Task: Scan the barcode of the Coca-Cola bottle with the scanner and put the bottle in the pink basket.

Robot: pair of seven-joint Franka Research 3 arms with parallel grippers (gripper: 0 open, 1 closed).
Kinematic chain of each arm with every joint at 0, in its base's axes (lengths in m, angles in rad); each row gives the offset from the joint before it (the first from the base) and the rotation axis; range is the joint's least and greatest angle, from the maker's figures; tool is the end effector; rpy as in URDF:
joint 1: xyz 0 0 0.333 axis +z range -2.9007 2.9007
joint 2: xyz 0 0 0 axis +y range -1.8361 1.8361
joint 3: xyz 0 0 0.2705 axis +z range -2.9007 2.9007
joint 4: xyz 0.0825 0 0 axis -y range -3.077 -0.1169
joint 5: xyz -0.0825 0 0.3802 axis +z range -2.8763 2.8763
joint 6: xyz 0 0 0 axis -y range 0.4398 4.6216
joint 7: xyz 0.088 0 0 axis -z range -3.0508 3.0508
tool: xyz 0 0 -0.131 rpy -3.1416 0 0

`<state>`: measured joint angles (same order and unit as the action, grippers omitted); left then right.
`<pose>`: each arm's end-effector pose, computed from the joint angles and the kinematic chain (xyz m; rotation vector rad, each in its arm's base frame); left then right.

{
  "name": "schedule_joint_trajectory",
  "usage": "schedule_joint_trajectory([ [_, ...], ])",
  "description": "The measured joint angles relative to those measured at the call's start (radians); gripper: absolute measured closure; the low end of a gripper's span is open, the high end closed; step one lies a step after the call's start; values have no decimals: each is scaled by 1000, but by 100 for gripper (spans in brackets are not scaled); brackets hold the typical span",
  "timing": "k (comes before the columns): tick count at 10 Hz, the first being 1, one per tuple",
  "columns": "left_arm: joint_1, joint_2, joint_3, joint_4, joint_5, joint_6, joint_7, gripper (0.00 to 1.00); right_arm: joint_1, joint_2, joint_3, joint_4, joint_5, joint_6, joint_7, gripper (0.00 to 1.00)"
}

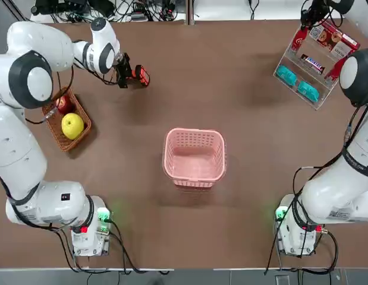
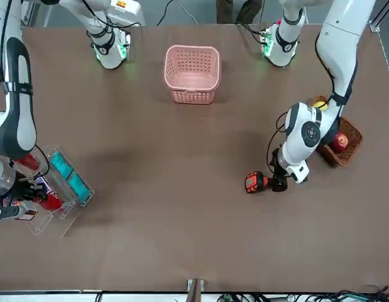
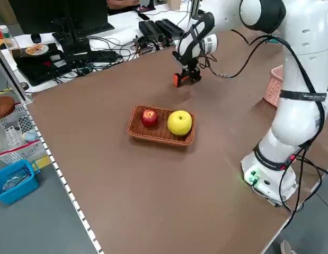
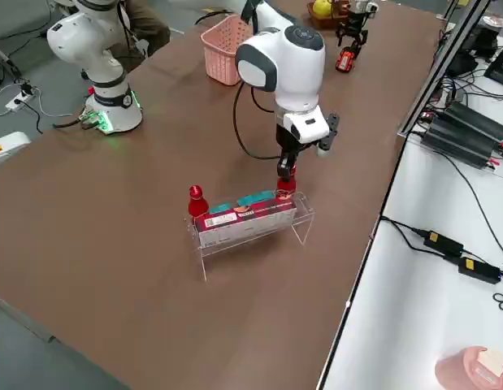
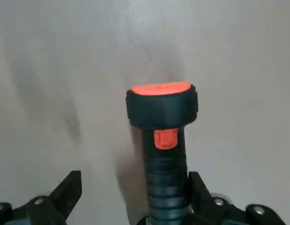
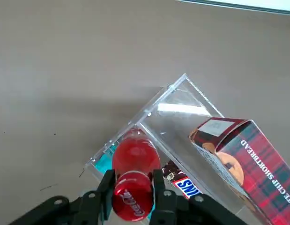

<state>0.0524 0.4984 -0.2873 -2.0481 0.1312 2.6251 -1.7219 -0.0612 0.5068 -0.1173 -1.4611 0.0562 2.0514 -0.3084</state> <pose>0.5673 -0.1429 0.1508 2.2938 1.9638 0.0081 0.6762 -0.1073 0.3372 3.1069 0.1916 0.1296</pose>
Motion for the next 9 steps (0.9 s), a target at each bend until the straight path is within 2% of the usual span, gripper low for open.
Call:
schedule_joint_trajectory([
  [3, 0, 10, 0, 0, 0, 14, 0, 0, 0, 0, 1, 3, 3, 0, 0, 67],
  [6, -2, 28, 0, -1, 2, 41, 0, 3, 0, 0, 1, 3, 3, 0, 0, 67],
  [8, -2, 30, 0, 0, 3, 47, 0, 13, 0, 0, 1, 4, 4, 0, -9, 67],
  [9, -2, 30, 0, 1, 5, 47, 2, 30, 0, -5, 1, 7, 5, -2, -18, 67],
])
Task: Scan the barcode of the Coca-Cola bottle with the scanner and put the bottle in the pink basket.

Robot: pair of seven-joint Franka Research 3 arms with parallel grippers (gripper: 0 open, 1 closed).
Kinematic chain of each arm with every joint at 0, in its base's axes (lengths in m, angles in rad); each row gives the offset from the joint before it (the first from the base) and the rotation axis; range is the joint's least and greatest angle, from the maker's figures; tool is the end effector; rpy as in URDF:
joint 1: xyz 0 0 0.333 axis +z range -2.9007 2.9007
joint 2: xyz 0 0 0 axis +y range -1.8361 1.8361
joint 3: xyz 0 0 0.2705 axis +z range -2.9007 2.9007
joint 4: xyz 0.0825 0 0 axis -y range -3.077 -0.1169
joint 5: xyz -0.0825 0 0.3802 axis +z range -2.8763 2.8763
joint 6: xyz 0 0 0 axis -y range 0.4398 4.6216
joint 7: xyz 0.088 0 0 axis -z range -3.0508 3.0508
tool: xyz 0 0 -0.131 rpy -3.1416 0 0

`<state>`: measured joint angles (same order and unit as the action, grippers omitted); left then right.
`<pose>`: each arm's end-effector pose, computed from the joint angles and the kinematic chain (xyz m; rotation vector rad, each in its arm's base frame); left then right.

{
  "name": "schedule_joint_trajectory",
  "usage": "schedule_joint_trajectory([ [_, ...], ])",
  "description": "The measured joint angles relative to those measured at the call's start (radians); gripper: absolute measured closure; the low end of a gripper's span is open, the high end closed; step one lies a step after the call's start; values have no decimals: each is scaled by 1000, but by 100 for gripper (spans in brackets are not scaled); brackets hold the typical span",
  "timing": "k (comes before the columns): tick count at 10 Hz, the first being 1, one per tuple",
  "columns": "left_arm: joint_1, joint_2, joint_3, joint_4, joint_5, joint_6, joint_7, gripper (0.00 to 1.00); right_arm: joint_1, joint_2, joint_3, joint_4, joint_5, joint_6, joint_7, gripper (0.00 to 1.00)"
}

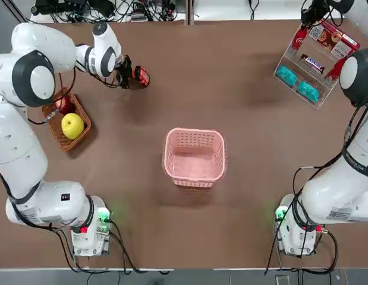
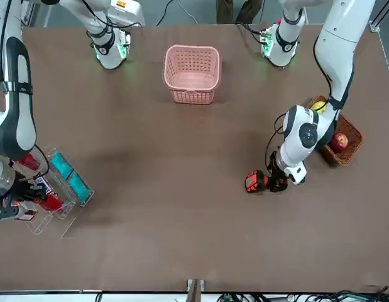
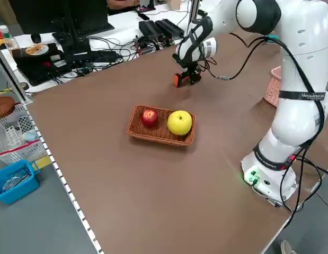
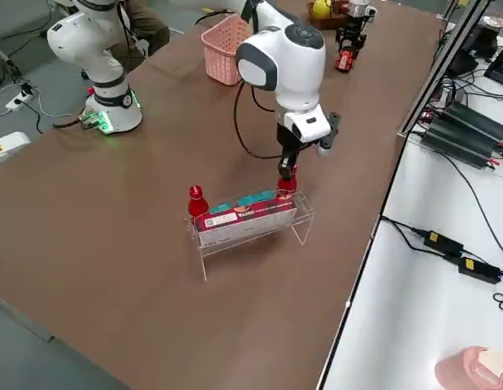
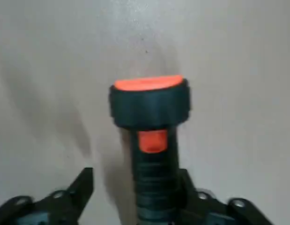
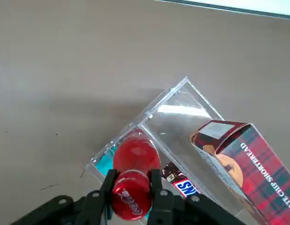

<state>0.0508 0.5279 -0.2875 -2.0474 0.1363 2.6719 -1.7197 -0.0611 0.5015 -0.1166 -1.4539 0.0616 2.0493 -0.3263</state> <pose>0.5672 -0.1457 0.1394 2.2829 1.9441 0.0142 0.6774 -0.1064 0.3440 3.1070 0.2176 0.1473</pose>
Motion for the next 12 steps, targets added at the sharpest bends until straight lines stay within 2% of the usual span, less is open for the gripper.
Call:
schedule_joint_trajectory([
  [2, 0, -1, 0, 1, 2, 0, 13, 61, 0, -46, 1, 9, 5, -46, -6, 67],
  [3, 0, 0, 0, 1, 3, -4, 15, 70, 0, -76, 1, 10, 11, -88, -10, 67],
  [5, 0, -2, -1, 17, 10, -55, 16, 76, 0, -130, 2, 9, 19, -161, -13, 67],
  [8, 0, -5, -7, 95, 50, -213, 25, 85, 6, -178, 17, 2, 101, -298, -4, 67],
  [10, 1, -7, -8, 114, 52, -244, 33, 91, 31, -218, 58, -40, 138, -330, 59, 67],
  [12, 2, -7, -8, 114, 52, -246, 34, 91, 112, -247, 97, -83, 167, -324, 224, 67],
])
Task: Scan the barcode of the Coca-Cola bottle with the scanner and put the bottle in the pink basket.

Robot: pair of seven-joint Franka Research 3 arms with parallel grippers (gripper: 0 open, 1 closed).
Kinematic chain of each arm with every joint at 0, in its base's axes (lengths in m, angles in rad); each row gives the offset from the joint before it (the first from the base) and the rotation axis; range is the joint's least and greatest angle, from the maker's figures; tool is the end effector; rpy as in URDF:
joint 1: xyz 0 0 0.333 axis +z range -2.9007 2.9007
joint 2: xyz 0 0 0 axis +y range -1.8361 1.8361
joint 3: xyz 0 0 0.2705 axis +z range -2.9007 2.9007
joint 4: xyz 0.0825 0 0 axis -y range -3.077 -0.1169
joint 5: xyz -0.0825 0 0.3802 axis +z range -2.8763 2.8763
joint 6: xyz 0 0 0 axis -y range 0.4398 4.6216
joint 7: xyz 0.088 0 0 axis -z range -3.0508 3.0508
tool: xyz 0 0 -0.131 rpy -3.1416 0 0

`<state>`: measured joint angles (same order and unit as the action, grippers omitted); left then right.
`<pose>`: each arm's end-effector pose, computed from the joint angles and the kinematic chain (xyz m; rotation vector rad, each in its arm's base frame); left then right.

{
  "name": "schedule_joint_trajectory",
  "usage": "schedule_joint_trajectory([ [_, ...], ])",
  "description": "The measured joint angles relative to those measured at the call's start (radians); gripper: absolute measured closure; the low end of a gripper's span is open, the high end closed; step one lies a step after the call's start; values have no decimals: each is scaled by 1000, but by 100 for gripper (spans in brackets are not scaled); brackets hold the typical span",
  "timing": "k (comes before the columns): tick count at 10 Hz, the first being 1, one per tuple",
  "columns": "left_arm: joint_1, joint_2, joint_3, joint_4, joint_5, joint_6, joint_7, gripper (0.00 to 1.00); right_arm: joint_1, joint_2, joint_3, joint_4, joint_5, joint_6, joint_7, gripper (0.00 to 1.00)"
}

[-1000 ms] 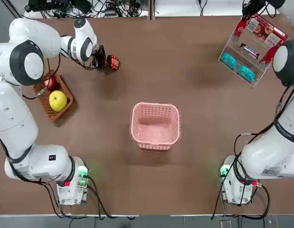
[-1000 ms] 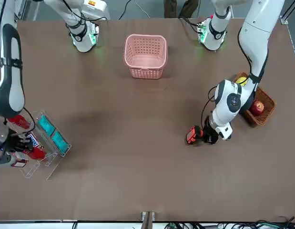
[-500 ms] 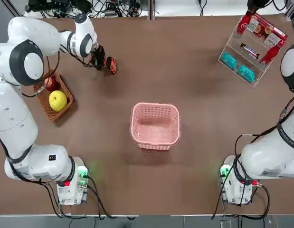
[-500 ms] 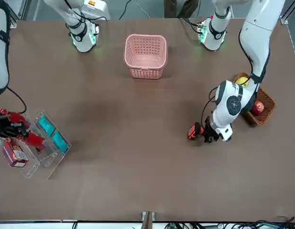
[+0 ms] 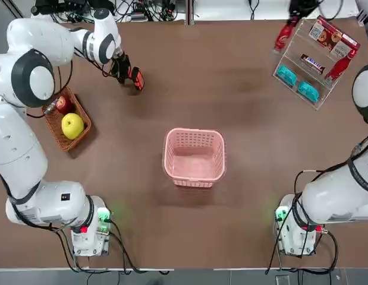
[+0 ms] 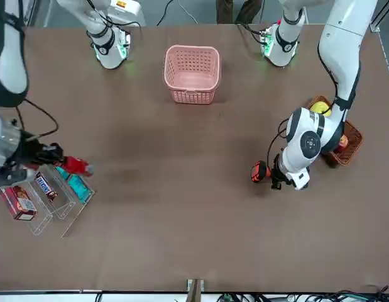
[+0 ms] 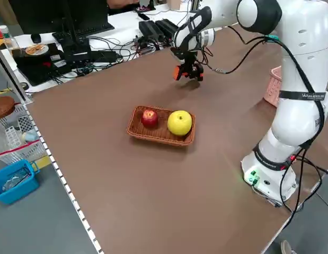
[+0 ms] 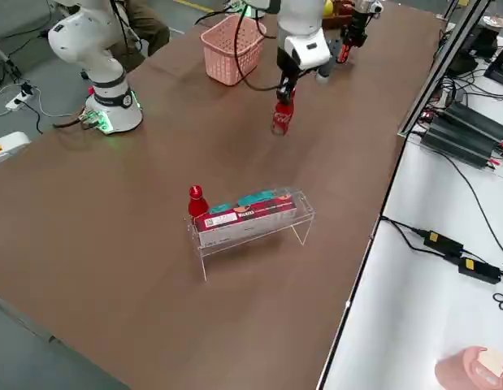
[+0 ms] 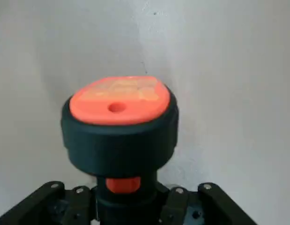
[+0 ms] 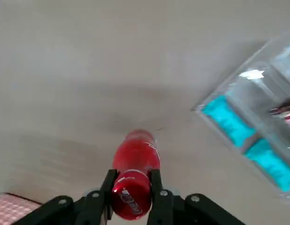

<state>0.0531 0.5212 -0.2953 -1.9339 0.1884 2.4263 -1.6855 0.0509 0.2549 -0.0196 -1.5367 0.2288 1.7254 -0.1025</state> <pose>0.5820 -0.1424 0.1640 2.4541 1.9395 -0.0278 0.6157 0.0465 0.4375 -2.9153 -0.1333 0.0849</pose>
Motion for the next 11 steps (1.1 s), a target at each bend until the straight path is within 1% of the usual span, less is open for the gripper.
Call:
schedule_joint_trajectory([
  [2, 7, 0, -3, 1, -6, 0, 11, 91, 92, -11, 16, -13, 28, 30, 125, 67],
  [4, 16, 0, -16, 11, -80, 0, 41, 91, 151, -11, 18, -24, 91, 69, 229, 67],
  [6, 30, 0, -45, 42, -148, 0, 57, 91, 187, -11, 28, -32, 136, 111, 316, 67],
  [7, 37, 0, -61, 61, -174, 0, 58, 91, 195, -11, 50, -43, 146, 151, 370, 67],
  [8, 40, -1, -77, 85, -201, -4, 59, 91, 199, -11, 88, -65, 153, 209, 436, 67],
  [11, 52, 0, -126, 175, -269, -69, 59, 91, 217, -9, 226, -163, 180, 434, 635, 67],
])
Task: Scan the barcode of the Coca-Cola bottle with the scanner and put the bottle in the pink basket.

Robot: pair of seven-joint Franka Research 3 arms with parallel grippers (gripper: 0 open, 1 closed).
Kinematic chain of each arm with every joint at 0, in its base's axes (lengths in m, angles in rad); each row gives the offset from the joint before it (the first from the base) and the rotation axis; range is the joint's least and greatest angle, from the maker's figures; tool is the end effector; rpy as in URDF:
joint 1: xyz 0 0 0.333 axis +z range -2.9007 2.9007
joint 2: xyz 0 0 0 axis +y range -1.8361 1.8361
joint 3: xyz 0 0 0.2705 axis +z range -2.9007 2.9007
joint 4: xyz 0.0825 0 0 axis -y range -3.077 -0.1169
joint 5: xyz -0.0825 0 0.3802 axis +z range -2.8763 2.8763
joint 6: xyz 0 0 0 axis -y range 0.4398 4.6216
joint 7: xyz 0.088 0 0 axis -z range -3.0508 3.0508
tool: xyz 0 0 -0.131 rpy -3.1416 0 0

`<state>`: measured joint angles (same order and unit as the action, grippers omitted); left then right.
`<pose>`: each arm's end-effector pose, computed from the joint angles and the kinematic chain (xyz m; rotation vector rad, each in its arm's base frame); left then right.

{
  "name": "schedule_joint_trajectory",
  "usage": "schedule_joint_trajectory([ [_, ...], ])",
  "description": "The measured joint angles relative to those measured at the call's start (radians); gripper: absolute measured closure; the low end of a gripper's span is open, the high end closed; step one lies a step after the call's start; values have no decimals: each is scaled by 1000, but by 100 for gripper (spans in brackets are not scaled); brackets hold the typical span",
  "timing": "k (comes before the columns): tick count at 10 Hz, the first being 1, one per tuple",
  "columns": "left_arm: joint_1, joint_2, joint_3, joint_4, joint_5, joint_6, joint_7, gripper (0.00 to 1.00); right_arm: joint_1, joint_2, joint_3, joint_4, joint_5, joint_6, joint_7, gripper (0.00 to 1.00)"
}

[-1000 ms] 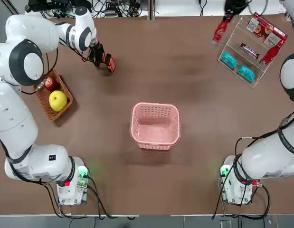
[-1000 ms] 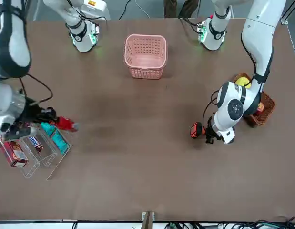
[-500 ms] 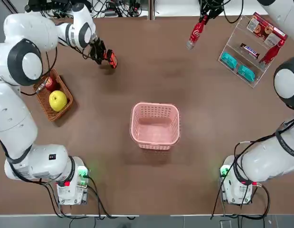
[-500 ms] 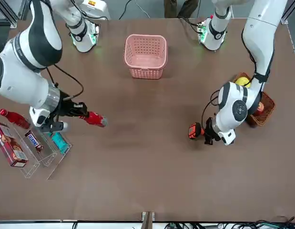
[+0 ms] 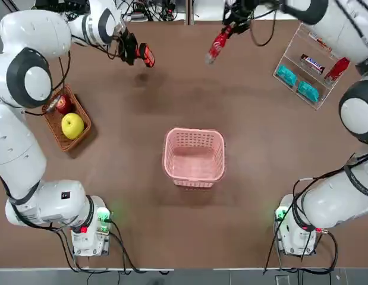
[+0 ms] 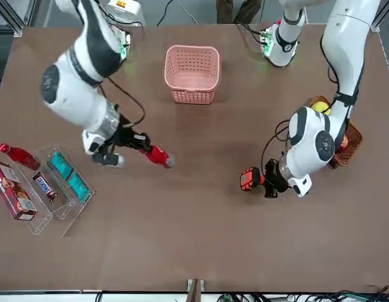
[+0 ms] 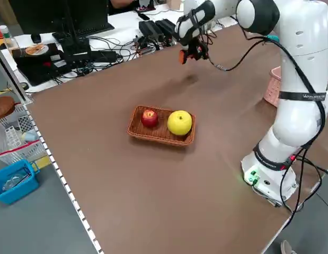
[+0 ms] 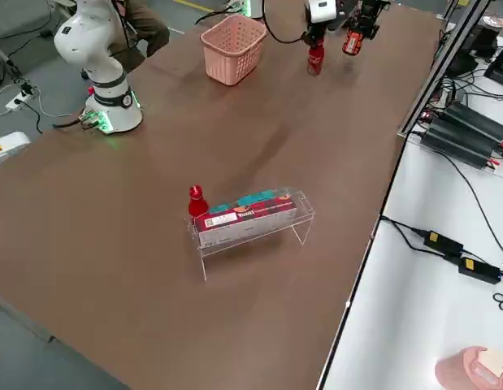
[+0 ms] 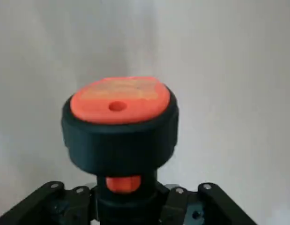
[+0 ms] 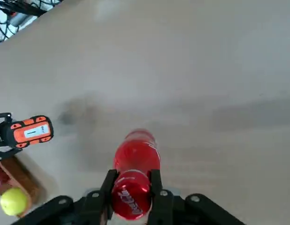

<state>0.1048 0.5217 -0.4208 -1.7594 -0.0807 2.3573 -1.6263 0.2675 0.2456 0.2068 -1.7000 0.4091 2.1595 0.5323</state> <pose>0.6219 -0.1906 0.2445 2.1854 1.8915 -0.2199 0.5666 0.3089 0.4125 -2.6552 0.3502 0.0174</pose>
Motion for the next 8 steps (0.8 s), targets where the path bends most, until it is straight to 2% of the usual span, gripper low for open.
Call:
schedule_joint_trajectory([
  [2, 2, 1, -19, 14, -53, -6, 49, 91, 8, 10, 29, -43, 52, 84, 33, 67],
  [5, 15, 3, -51, 21, -184, -6, 213, 91, 43, 55, 31, -78, 166, 186, 37, 67],
  [6, 15, 3, -54, 30, -245, -6, 275, 91, 52, 71, 31, -79, 191, 212, 37, 67],
  [8, 11, 3, -60, 45, -299, -6, 343, 91, 59, 103, 31, -79, 198, 270, 37, 67],
])
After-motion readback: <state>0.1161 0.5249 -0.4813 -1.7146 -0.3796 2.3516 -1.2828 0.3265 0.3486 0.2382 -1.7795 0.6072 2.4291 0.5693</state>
